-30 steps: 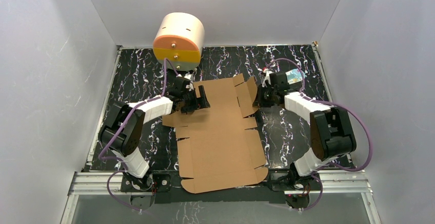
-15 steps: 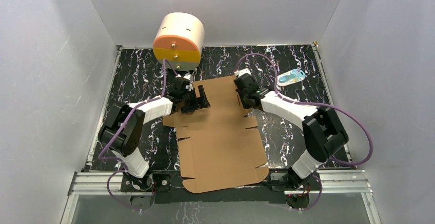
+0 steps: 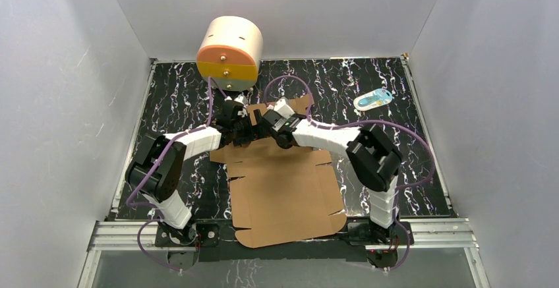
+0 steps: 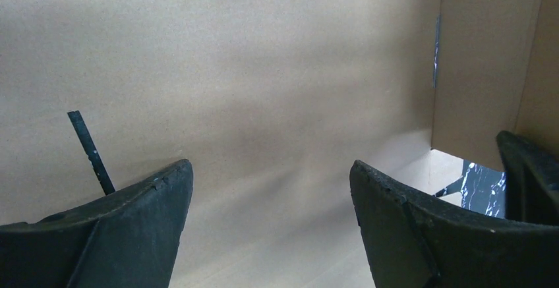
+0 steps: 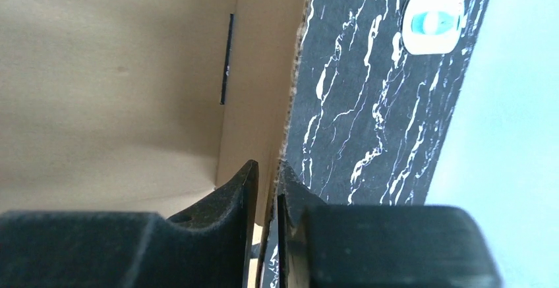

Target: Fold the paper box

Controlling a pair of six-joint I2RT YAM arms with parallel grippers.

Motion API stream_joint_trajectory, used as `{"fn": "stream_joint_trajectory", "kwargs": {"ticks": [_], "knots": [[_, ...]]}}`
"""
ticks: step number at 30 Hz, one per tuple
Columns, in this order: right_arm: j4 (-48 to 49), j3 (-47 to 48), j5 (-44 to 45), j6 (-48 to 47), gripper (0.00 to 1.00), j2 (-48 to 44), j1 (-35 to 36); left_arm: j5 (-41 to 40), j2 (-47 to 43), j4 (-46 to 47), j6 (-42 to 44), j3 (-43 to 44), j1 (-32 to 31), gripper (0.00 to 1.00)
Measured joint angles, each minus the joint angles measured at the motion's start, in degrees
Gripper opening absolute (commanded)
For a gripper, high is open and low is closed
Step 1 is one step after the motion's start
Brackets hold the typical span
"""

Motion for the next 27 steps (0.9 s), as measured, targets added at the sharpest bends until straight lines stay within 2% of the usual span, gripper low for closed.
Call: {"fn": "stream_joint_trajectory", "kwargs": {"ticks": [7, 16, 22, 27], "knots": [[-4.48, 4.48, 4.68, 1.7, 0.37, 5.33, 3.32, 0.11, -0.22, 1.57, -1.09, -0.85, 0.07, 0.86], [-5.84, 4.74, 4.83, 2.54, 0.51, 5.66, 4.02, 0.22, -0.42, 2.32, -1.92, -1.27, 0.11, 0.86], [-5.33, 4.52, 4.26, 2.27, 0.59, 2.99, 4.13, 0.13, -0.83, 1.4, -1.9, -1.18, 0.11, 0.87], [-3.72, 2.84, 4.22, 1.38, 0.67, -2.69, 4.13, -0.28, -3.26, -3.3, -1.86, -0.81, -0.02, 0.88]]}}
